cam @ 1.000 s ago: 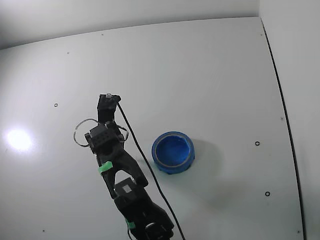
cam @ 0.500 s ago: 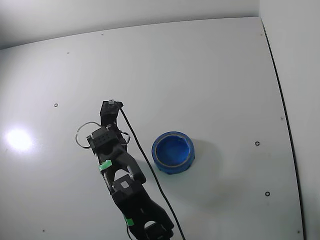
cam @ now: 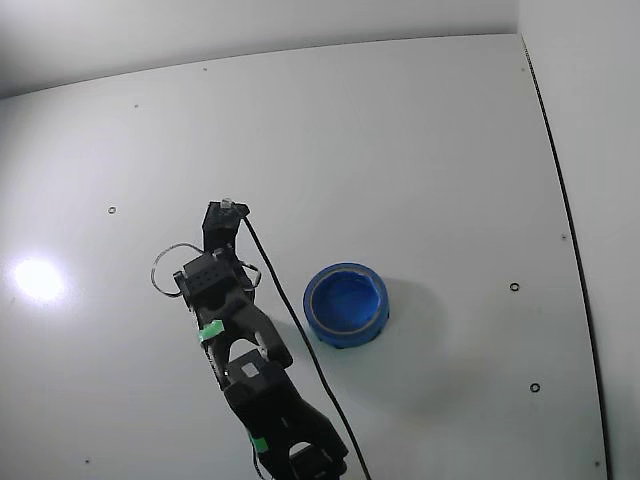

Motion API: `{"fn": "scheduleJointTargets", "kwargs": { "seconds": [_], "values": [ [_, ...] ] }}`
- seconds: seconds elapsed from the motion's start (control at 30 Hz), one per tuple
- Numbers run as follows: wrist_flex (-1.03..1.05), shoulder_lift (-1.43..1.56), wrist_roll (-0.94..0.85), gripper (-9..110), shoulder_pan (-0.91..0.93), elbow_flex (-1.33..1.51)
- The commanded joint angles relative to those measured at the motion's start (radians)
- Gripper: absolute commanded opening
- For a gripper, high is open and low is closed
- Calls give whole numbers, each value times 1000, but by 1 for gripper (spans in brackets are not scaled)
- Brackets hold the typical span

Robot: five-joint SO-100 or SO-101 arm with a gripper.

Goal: Grasp a block and put it in the bin.

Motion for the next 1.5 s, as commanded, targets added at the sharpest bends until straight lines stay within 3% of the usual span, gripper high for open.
{"fn": "scheduleJointTargets", "kwargs": {
  "seconds": [0.0,0.2,0.43,0.67,0.83,1.1,1.47],
  "values": [
    [-15,299,176,0,9,-12],
    [-14,663,357,0,12,106],
    [-40,1111,370,0,179,402],
    [-356,1448,373,0,505,801],
    [-578,1589,373,1,627,1150],
    [-704,1651,373,1,627,1470],
    [-699,1651,371,1,402,1483]
  ]
}}
